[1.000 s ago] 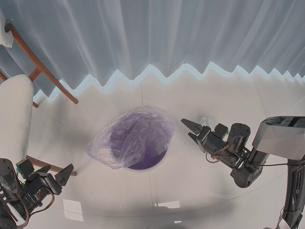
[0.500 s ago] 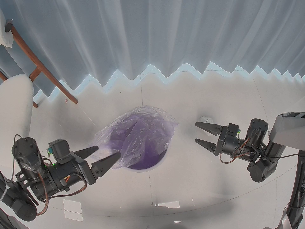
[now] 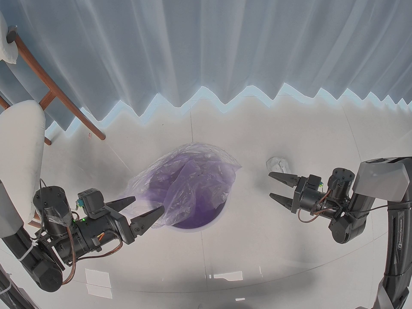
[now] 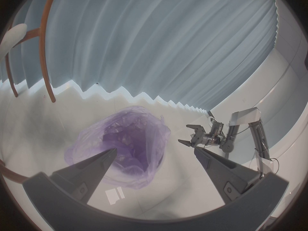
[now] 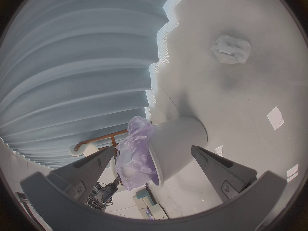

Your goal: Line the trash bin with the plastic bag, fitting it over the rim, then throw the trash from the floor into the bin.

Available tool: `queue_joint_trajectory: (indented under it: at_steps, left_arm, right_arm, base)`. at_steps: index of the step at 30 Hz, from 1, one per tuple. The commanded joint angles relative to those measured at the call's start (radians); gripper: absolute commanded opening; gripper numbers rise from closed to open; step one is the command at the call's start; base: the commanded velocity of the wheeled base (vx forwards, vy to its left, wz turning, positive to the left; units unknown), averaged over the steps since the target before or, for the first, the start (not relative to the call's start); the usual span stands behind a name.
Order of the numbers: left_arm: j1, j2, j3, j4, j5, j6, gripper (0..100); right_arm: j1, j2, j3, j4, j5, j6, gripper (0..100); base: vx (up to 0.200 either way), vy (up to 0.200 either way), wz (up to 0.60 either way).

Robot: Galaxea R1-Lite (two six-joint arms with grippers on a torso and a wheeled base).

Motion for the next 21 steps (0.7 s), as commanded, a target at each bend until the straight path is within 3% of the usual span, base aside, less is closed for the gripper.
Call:
queue_joint_trajectory:
  at_steps: [1,21]
  left_arm:
    - [-0.006,0.127,-0.018,-0.065,0.036,0.008,100]
    - [-0.066,0.204,-0.029,-0.068,0.044,0.034,100]
  right_arm:
    - [-0.004,0.021,-0.012,-0.018,0.000,0.010,100]
    - [-0.004,0.029,-0.017,-0.018,0.000,0.004,100]
  base:
    - [0.000,0.000,0.00]
    - [0.000,0.000,0.00]
